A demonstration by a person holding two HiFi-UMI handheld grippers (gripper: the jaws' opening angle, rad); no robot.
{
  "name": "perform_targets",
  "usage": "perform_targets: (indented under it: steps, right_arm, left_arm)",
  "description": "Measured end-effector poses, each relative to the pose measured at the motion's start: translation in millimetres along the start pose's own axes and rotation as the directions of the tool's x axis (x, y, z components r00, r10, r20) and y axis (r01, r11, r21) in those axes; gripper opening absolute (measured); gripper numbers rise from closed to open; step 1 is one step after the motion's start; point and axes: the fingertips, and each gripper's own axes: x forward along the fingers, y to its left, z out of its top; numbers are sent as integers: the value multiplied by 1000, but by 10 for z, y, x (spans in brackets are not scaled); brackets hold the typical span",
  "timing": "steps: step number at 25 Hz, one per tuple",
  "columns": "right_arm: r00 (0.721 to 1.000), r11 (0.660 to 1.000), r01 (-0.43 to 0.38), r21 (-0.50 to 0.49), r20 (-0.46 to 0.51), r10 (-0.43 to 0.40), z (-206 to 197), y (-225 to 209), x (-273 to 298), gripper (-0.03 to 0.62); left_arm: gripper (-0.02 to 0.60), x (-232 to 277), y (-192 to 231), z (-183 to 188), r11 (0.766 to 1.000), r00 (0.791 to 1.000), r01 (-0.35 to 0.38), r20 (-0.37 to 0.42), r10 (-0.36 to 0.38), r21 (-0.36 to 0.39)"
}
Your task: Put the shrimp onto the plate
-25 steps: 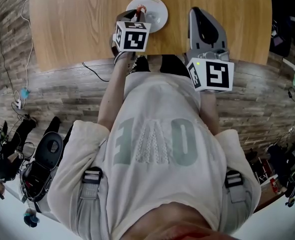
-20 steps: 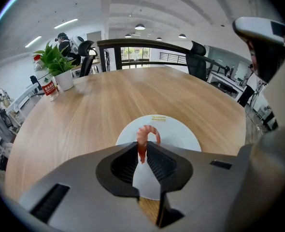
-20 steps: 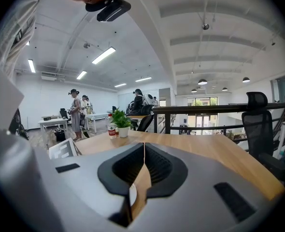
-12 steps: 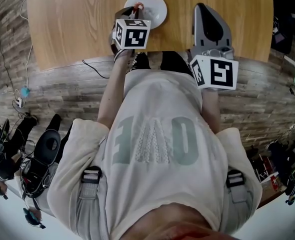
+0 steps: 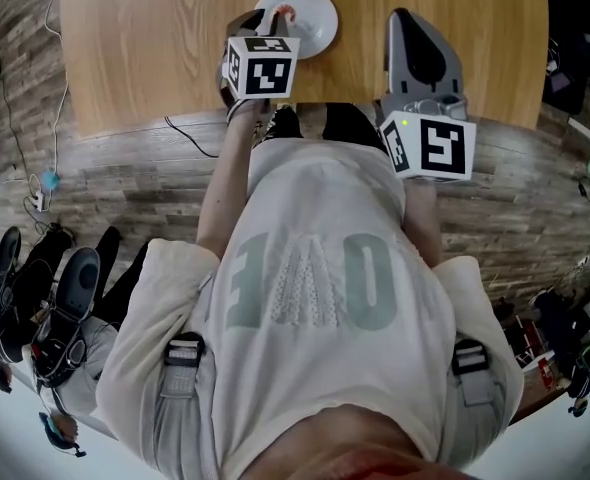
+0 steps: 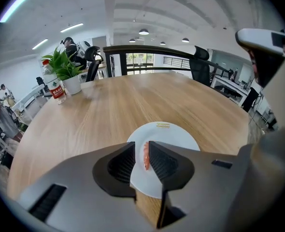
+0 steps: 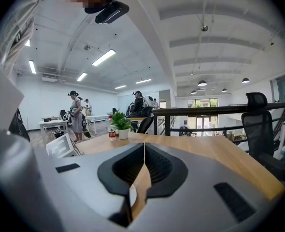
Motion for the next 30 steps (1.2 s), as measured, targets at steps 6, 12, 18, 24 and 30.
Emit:
perform_targets:
  steps: [6,12,18,24,30]
  right_arm:
    - [999,1000,-19,-17,36,20,129,45,54,20]
    - [990,996,-43,-75,135,52,549,184,198,20]
    - [967,991,-76,-107,235,100,1010,328,294,20]
    - [947,979,-88,-182,291,139,1365,548,279,21]
    - [923,983,-130,-126,348,167,1632,619,185,20]
  left_arm:
    - [86,-155,99,289,999,996,-22,81,24,-34]
    - [86,-556,292,831,997,964,-40,259,55,-63]
    - [84,-1400,429,1689,995,831,-62,547,98,-83]
    - [65,-2354,559,2204,986,623,-143,766,159,-87]
    - [11,-3236,398,2365,981,371,-187,922,114,-46]
